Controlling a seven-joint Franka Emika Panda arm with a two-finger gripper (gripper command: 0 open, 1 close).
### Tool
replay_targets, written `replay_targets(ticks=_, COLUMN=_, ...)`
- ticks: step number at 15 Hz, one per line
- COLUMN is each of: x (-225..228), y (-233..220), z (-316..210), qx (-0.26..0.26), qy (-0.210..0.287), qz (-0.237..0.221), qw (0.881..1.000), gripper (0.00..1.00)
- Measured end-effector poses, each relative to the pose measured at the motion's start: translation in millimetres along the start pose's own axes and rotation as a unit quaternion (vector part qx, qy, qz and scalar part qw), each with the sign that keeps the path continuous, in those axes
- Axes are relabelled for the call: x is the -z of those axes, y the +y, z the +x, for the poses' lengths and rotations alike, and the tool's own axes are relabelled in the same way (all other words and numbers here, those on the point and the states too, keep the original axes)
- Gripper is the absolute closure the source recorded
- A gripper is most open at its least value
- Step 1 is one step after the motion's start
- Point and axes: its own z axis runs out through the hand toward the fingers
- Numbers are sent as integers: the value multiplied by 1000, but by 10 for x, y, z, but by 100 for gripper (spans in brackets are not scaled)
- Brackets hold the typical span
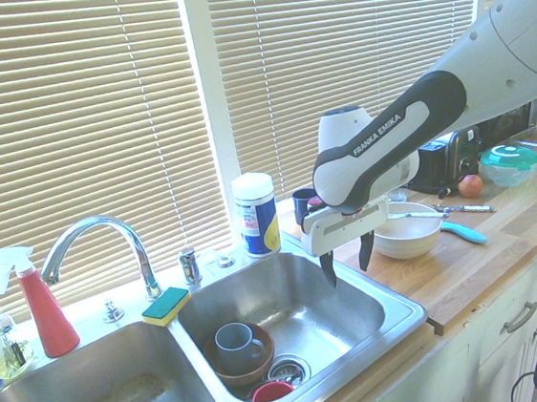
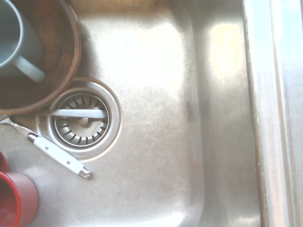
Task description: Put the knife into the sink
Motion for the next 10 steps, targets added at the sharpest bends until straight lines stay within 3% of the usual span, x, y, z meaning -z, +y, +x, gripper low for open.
replay_targets(ticks=5, x=176, y=-9, z=48, qx=11, qy=7, qz=13, qw=1000, gripper=0)
replay_targets(ticks=10, x=809, y=572, z=672, qx=128, qy=-4, qz=18, qw=992, gripper=0)
